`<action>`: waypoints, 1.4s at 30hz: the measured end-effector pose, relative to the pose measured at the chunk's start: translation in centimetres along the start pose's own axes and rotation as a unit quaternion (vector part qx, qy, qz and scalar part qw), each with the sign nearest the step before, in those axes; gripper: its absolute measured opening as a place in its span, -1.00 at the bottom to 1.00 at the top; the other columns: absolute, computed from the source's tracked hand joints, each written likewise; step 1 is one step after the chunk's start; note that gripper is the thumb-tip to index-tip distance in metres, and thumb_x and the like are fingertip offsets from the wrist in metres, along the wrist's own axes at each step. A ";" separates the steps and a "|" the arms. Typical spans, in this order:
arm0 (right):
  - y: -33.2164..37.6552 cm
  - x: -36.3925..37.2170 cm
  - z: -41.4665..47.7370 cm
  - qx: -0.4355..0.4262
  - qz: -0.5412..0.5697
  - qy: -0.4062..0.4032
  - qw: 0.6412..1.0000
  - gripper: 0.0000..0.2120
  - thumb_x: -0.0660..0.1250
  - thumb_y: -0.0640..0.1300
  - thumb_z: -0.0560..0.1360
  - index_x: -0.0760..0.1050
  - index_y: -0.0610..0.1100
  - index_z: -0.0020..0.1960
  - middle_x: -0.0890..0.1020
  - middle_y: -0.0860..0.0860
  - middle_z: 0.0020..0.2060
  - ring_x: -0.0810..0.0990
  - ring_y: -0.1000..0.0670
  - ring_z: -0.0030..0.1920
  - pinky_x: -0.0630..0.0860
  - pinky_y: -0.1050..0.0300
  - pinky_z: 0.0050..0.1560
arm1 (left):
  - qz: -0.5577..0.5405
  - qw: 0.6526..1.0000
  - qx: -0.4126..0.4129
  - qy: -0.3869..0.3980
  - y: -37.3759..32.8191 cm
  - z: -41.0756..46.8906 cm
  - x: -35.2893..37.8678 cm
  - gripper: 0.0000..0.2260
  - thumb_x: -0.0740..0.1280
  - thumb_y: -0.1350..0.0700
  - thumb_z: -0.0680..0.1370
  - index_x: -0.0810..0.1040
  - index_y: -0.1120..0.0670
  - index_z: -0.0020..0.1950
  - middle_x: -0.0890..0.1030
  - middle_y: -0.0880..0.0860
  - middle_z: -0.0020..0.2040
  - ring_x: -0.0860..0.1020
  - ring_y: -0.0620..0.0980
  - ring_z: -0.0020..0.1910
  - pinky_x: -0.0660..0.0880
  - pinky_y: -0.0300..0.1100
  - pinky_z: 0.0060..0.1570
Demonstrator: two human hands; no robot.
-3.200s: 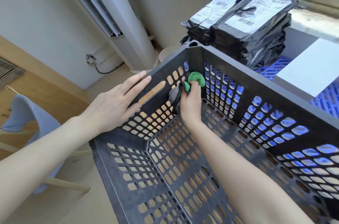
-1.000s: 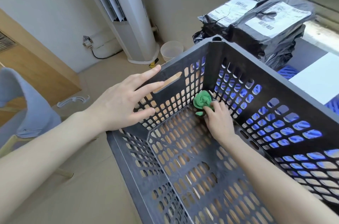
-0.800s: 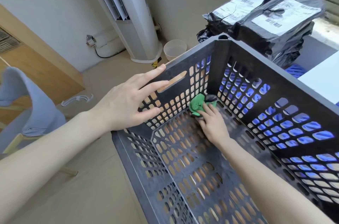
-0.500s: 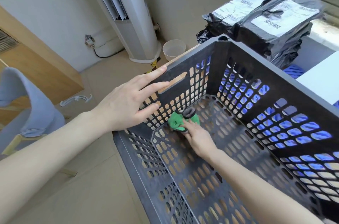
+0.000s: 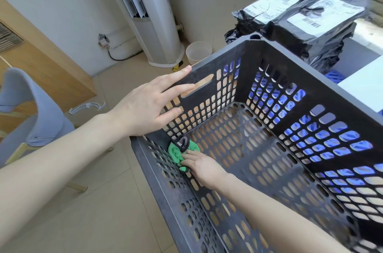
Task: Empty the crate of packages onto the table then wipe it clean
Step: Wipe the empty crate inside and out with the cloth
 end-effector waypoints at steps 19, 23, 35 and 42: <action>-2.6 -7.6 -5.5 0.042 0.000 -0.067 0.997 -0.65 0.20 -0.28 0.52 0.53 -0.19 0.28 0.46 -0.12 0.37 0.43 -0.10 0.38 0.32 0.04 0.42 | 0.019 1.000 0.006 0.002 -0.1 0.1 0.2 -0.46 0.08 -0.16 0.55 0.31 -0.03 0.51 0.09 -0.06 0.60 0.21 0.02 0.53 0.40 0.06 0.32; -3.8 -8.4 -3.0 0.043 -0.079 -0.142 0.986 -0.65 0.23 -0.33 0.51 0.53 -0.21 0.27 0.45 -0.15 0.37 0.45 -0.17 0.36 0.41 -0.11 0.34 | 0.032 0.999 0.015 0.014 -0.2 0.3 0.3 -0.47 0.07 -0.15 0.57 0.31 0.00 0.51 0.08 -0.01 0.60 0.16 0.04 0.55 0.35 0.11 0.38; -4.4 -2.8 -4.9 -0.003 -0.179 0.002 0.984 -0.56 0.22 -0.01 0.43 0.55 -0.13 0.25 0.54 -0.07 0.30 0.52 -0.18 0.27 0.52 -0.11 0.21 | 0.026 1.000 0.003 0.010 0.0 0.1 0.3 -0.48 0.07 -0.16 0.56 0.27 -0.07 0.52 0.04 -0.09 0.61 0.12 -0.04 0.56 0.36 0.05 0.37; -3.3 -4.1 -2.8 -0.040 -0.182 -0.005 0.983 -0.38 0.39 -0.12 0.44 0.30 -0.06 0.46 0.34 -0.10 0.46 0.45 -0.18 0.31 0.51 -0.08 0.21 | 0.023 1.000 0.004 0.001 0.1 0.2 0.4 -0.48 0.09 -0.15 0.56 0.29 -0.05 0.52 0.06 -0.09 0.60 0.13 -0.04 0.56 0.37 0.05 0.35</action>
Point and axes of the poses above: each hand's wrist, its own z-axis towards the middle knuckle, its own x-axis out of the palm, y = z × x, the point moved 7 cm from there along z, towards the middle knuckle
